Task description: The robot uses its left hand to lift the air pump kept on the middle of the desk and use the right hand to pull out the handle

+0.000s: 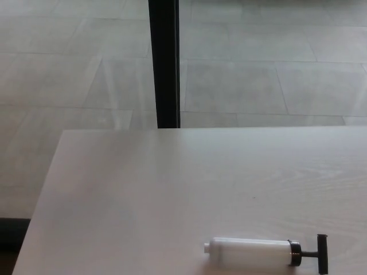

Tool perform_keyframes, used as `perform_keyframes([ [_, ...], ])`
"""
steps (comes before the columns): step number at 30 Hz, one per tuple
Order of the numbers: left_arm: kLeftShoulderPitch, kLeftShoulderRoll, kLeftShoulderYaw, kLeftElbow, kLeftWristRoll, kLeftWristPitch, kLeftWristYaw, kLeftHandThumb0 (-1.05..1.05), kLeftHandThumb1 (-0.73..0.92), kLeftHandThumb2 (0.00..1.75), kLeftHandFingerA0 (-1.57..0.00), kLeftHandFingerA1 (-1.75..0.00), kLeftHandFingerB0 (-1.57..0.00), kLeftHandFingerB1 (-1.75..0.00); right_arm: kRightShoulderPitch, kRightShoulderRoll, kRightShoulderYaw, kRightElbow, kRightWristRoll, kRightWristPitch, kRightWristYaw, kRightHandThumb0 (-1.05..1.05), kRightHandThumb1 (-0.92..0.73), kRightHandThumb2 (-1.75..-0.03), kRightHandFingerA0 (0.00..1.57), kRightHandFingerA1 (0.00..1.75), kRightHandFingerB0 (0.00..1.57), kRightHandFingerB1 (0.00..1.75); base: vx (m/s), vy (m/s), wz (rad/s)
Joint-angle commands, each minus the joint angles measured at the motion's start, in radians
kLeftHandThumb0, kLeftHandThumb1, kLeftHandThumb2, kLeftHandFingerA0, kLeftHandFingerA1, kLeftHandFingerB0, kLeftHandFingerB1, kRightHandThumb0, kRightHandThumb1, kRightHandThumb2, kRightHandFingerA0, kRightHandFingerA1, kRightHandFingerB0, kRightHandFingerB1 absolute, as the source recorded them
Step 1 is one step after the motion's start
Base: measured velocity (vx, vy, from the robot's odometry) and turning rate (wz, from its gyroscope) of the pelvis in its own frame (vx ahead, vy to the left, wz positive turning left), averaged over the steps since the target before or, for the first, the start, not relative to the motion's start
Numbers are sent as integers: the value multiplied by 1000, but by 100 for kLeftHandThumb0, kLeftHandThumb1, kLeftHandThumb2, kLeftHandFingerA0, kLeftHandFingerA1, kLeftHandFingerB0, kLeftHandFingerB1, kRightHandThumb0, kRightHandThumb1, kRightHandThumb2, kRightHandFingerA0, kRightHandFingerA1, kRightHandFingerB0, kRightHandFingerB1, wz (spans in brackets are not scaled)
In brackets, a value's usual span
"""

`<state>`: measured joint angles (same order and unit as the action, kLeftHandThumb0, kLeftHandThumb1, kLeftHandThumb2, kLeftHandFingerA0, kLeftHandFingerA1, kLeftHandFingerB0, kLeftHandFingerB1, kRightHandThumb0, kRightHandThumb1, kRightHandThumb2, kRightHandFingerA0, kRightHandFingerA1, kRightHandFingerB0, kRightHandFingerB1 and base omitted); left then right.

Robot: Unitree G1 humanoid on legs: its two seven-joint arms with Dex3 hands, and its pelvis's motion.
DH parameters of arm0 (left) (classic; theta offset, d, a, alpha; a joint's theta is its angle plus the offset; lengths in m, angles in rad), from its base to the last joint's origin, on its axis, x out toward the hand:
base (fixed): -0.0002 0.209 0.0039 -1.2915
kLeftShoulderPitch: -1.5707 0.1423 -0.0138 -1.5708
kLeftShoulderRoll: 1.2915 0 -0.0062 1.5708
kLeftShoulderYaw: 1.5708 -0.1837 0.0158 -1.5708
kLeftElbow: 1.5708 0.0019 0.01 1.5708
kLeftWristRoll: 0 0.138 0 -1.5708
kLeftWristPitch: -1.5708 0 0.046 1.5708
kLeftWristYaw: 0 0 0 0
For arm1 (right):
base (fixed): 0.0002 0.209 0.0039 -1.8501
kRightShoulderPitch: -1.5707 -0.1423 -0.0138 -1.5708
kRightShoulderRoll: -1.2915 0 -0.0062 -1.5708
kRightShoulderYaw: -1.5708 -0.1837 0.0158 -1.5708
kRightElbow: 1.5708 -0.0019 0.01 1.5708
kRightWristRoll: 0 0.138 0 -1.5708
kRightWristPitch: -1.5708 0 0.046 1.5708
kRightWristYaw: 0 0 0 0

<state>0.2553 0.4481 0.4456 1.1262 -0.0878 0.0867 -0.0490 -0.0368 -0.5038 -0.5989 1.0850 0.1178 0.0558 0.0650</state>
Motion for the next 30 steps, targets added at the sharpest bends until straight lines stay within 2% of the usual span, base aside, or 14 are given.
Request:
perform_keyframes([
  [1, -17, 96, 213, 20, -214, 99, -47, -48, 79, 63, -59, -64, -45, -51, -59, -103, -195, 60, 215, 127, -15, -40, -71, -61, 61, 81, 41, 46, 0, 0, 0],
  [5, -76, 152, 285, 37, -218, 96, 45, -49, 74, 62, -60, -76, -52, -66, -53, -163, -273, 38, 226, 144, -97, -42, -74, -62, 64, 77, 41, 46, 0, 0, 0],
  [6, -112, 176, 320, 29, -239, 98, 59, -48, 76, 63, -56, -70, -44, -57, -67, -188, -302, 35, 242, 157, -105, -47, -62, -92, 58, 77, 37, 58, 0, 0, 0],
  [7, -137, 191, 343, 27, -251, 104, 58, -44, 58, 102, -48, -69, -29, -58, -80, -201, -326, 36, 256, 158, -113, -43, -75, -61, 58, 80, 33, 46, 0, 0, 0],
  [8, -175, 212, 368, 26, -262, 105, 71, -52, 77, 62, -50, -64, -42, -53, -99, -216, -354, 33, 270, 146, -131, -44, -76, -62, 55, 72, 29, 44, 0, 0, 0],
  [13, -332, 270, 467, 24, -320, 83, 63, -50, 78, 63, -29, -59, -23, -45, -164, -274, -389, 39, 268, 48, -146, -42, -74, -61, 55, 97, 26, 43, 0, 0, 0],
  [14, -413, 282, 438, -6, -289, 67, 97, -53, 74, 63, -61, -129, -62, -108, -190, -287, -394, 3, 281, 7, -77, -41, -77, -63, 35, 57, 14, 37, 0, 0, 0],
  [17, -530, 279, 350, -80, -220, 69, 118, -59, 76, 62, -50, -59, -44, -51, -254, -290, -361, -85, 262, 8, -75, -52, -59, -88, 48, 73, 19, 48, 0, 0, 0],
  [18, -568, 238, 308, -185, -204, 63, 122, -60, 72, 61, -52, -63, -43, -49, -277, -278, -332, -152, 258, 20, -40, -48, -73, -61, 46, 70, 25, 37, 0, 0, 0],
  [20, -605, 151, 216, -441, -195, 107, 105, -61, 71, 61, -56, -81, -49, -57, -280, -235, -252, -316, 236, 30, 28, -36, -54, -102, 48, 73, 10, 50, 0, 0, 0],
  [22, -594, 99, 108, -658, -158, 169, 102, -56, 75, 62, -53, -67, -49, -52, -277, -174, -191, -457, 216, 45, 1, -57, -70, -61, 65, 68, 36, 37, 0, 0, 0],
  [24, -587, 56, 28, -809, -128, 211, 119, -57, 73, 61, -60, -68, -54, -54, -271, -141, -135, -543, 197, 60, 0, -67, -56, -93, 63, 73, 30, 51, 0, 0, 0],
  [25, -587, 26, -4, -877, -128, 225, 126, -55, 71, 62, -60, -67, -54, -54, -270, -122, -109, -582, 195, 59, 10, -63, -68, -61, 68, 72, 37, 41, 0, 0, 0],
  [30, -627, -92, -250, -1109, -80, 295, 90, -44, 81, 64, -48, -58, -43, -48, -239, -13, 47, -837, 196, 158, 6, -64, -68, -60, 64, 67, 37, 37, 0, 0, 0],
])
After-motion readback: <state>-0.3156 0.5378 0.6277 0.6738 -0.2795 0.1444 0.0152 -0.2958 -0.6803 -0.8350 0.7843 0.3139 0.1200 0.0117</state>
